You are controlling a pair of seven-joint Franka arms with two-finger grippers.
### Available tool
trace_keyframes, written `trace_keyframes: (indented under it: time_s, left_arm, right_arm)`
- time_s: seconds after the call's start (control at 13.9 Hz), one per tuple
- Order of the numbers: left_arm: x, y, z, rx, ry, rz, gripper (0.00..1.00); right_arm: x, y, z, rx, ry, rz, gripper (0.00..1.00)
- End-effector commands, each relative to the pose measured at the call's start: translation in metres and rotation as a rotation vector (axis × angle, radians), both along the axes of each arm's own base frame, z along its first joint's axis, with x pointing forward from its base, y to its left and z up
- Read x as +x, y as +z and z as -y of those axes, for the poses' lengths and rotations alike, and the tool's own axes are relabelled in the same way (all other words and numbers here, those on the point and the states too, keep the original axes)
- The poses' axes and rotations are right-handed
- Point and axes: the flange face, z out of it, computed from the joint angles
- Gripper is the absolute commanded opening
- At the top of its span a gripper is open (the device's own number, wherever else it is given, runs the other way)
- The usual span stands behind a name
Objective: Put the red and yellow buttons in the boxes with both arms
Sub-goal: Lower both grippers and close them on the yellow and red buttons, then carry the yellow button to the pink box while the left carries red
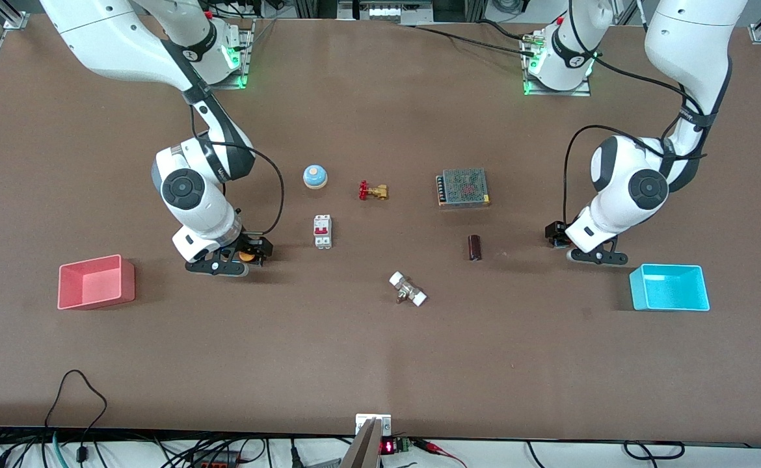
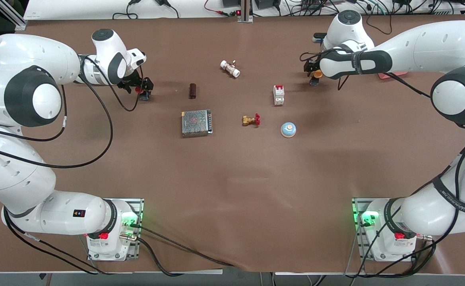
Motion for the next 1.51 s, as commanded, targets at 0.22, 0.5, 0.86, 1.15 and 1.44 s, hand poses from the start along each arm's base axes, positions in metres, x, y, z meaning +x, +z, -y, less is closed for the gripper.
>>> trace_keyframes:
  time_s: [0.22, 0.5, 0.86, 1.15, 1.44]
  left_arm:
    - [-0.007, 0.005, 0.011, 0.012, 0.013, 0.009, 0.66]
    - [-0.002, 0.009, 0.003, 0.011, 0.023, 0.018, 0.43]
    - [0.015, 0.042, 0.004, 0.021, 0.026, -0.040, 0.40]
    - [0.048, 0.098, -0.006, 0.029, -0.026, -0.112, 0.41]
    - [0.088, 0.157, -0.052, 0.070, -0.125, -0.077, 0.41]
  right_arm:
    - [0.001, -0.004, -0.005, -0.004, 0.003, 0.011, 1.00]
    - [0.000, -0.008, -0.006, -0.007, 0.008, 0.006, 0.87]
    - [0.000, -0.008, -0.006, -0.007, 0.010, 0.006, 0.57]
    - [0.001, -0.007, -0.006, -0.006, 0.011, 0.009, 0.39]
    - [0.004, -0.002, -0.006, -0.004, 0.015, 0.017, 0.30]
